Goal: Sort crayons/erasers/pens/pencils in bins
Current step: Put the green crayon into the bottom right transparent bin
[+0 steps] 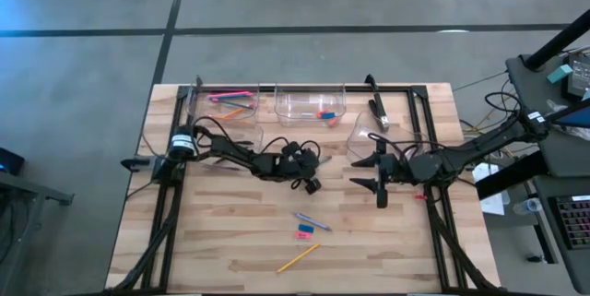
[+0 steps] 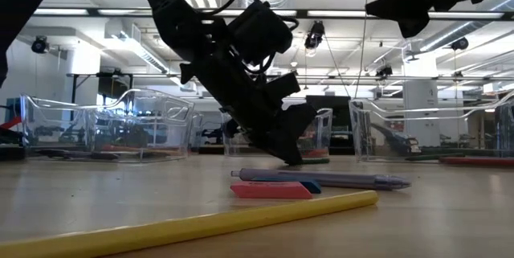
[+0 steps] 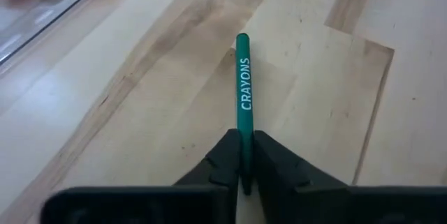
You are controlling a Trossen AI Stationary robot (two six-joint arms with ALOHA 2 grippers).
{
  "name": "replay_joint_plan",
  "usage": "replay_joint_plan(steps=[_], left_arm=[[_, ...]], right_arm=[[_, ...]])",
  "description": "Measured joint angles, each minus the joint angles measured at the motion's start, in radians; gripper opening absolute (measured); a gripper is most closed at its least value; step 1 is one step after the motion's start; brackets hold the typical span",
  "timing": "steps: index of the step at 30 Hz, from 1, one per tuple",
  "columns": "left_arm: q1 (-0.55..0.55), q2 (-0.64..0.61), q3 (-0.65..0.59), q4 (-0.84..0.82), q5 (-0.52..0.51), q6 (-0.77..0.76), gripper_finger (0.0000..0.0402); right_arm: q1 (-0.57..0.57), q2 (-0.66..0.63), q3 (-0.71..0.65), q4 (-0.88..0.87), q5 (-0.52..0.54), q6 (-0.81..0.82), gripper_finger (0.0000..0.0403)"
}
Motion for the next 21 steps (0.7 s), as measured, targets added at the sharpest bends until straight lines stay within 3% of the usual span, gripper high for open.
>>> replay_joint_plan(steps=[6, 21], left_arm=[[0.000, -0.042, -0.002, -0.018, 0.007, 0.020, 0.0010], [-0.019, -0.292, -0.024, -0.035, 0.009, 0.167, 0.0002]], right_arm=[[0.000, 0.000, 0.000, 0.003, 0.000, 0.014, 0.0198], [0.000, -0.002, -0.029, -0.002, 0.009, -0.022, 0.0198]])
